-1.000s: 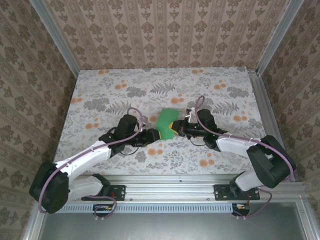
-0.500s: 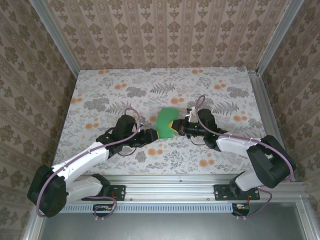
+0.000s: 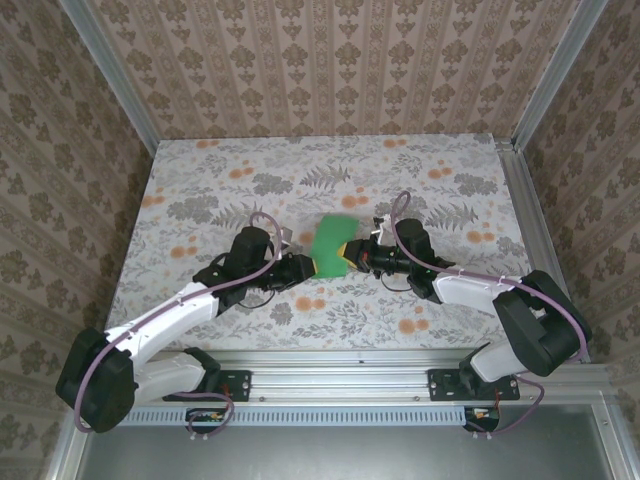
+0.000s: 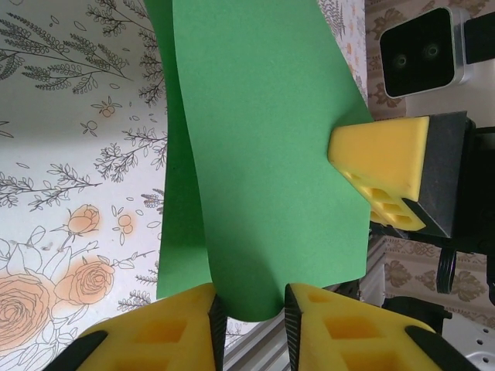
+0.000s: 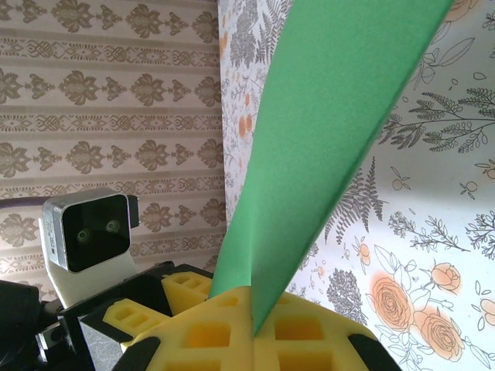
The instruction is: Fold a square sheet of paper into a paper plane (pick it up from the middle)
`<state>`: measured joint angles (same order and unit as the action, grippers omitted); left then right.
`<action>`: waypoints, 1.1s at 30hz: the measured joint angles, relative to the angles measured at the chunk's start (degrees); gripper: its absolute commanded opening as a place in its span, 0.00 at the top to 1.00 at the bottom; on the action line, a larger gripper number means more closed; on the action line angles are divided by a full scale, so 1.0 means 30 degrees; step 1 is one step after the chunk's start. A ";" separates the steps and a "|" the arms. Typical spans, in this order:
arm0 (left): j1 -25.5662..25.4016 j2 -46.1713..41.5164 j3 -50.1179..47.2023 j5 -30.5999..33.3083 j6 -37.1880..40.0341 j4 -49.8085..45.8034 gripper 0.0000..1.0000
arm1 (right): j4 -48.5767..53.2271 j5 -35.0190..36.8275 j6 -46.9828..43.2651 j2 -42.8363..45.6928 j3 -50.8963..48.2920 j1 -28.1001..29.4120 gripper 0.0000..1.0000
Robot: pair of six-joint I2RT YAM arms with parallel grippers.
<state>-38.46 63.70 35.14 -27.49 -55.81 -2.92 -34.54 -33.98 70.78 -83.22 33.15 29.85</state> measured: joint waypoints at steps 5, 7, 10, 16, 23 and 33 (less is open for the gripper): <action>0.0240 0.0000 0.0182 -0.0015 0.0022 -0.0029 0.65 | -0.0015 -0.0073 0.0000 0.0000 -0.0153 0.0015 1.00; 0.0364 0.0000 0.0291 -0.0029 0.0029 -0.0029 0.63 | -0.0015 -0.0182 0.0000 0.0000 -0.0211 0.0015 1.00; 0.0503 0.0022 0.0415 -0.0138 0.0029 -0.0015 0.63 | -0.0022 -0.0291 0.0000 0.0000 -0.0240 0.0015 1.00; 0.0605 0.0306 0.0554 -0.0539 0.0036 0.0007 0.70 | -0.0015 -0.0350 0.0000 0.0000 -0.0248 0.0015 1.00; 0.0605 0.0532 0.0554 -0.0918 0.0109 -0.0029 0.85 | -0.0022 -0.0350 -0.0007 0.0000 -0.0248 0.0015 1.00; 0.0561 0.0532 0.0627 -0.0743 0.1093 -0.1690 0.94 | -0.0226 -0.0444 -0.0131 -0.0707 -0.0248 0.0379 1.00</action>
<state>-36.77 65.30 37.01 -29.71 -52.53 -7.99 -35.22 -35.31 70.39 -85.34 32.40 30.98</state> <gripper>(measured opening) 0.065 0.068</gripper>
